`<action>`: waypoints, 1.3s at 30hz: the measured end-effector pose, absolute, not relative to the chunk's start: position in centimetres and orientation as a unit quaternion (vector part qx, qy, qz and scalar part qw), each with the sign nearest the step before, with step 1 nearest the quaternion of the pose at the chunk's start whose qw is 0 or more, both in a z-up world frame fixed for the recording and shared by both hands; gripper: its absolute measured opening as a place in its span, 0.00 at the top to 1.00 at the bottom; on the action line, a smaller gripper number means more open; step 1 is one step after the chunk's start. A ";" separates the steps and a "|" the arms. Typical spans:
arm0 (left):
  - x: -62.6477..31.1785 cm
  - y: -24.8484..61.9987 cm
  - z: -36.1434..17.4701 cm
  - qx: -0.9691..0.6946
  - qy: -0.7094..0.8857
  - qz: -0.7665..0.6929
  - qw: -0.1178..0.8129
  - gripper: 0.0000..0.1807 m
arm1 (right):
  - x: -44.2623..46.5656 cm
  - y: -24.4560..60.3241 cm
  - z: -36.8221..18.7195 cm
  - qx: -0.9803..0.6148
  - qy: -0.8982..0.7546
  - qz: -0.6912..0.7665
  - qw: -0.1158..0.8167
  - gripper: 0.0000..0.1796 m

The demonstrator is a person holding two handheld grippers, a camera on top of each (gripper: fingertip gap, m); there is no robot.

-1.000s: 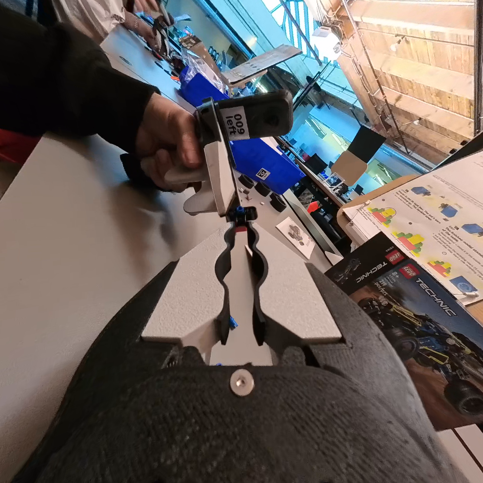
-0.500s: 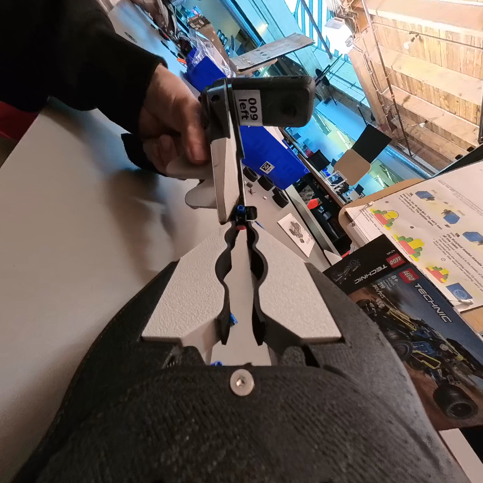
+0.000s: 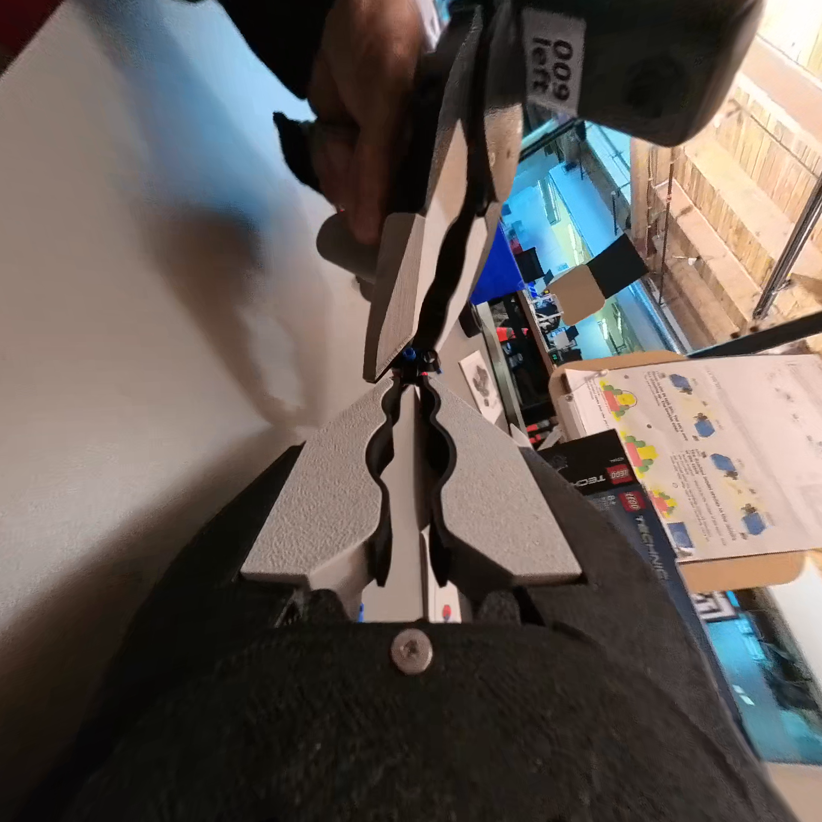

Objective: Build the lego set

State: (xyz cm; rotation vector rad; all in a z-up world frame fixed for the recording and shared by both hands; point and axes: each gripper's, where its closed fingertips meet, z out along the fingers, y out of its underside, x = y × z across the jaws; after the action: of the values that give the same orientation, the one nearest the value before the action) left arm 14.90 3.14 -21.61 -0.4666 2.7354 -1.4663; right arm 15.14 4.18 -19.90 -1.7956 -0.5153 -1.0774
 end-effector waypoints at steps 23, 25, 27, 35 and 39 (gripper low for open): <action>15.9 2.8 -21.2 -0.142 0.852 -0.503 0.023 0.92 | 16.2 3.2 -19.5 -0.733 -0.173 -0.464 0.467 0.93; 16.8 3.1 -20.5 -0.167 0.837 -0.520 0.036 0.92 | 16.3 2.4 -18.4 -0.725 -0.151 -0.453 0.497 0.90; 17.0 3.6 -20.4 -0.178 0.838 -0.515 0.033 0.92 | 17.1 0.6 -18.4 -0.746 -0.145 -0.456 0.463 0.85; 17.6 3.1 -20.4 -0.197 0.826 -0.527 0.045 0.92 | 18.1 -4.9 -18.1 -0.841 0.016 -0.328 0.430 0.86; 17.8 2.3 -20.4 -0.177 0.835 -0.511 0.106 0.92 | 17.8 -2.7 -17.0 -0.791 0.193 -0.206 0.543 0.87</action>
State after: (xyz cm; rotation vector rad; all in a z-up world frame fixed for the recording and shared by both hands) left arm 17.85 2.27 -20.42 -0.5204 2.4587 -1.5051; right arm 17.82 -2.71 -16.96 -1.8779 0.4593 -0.4902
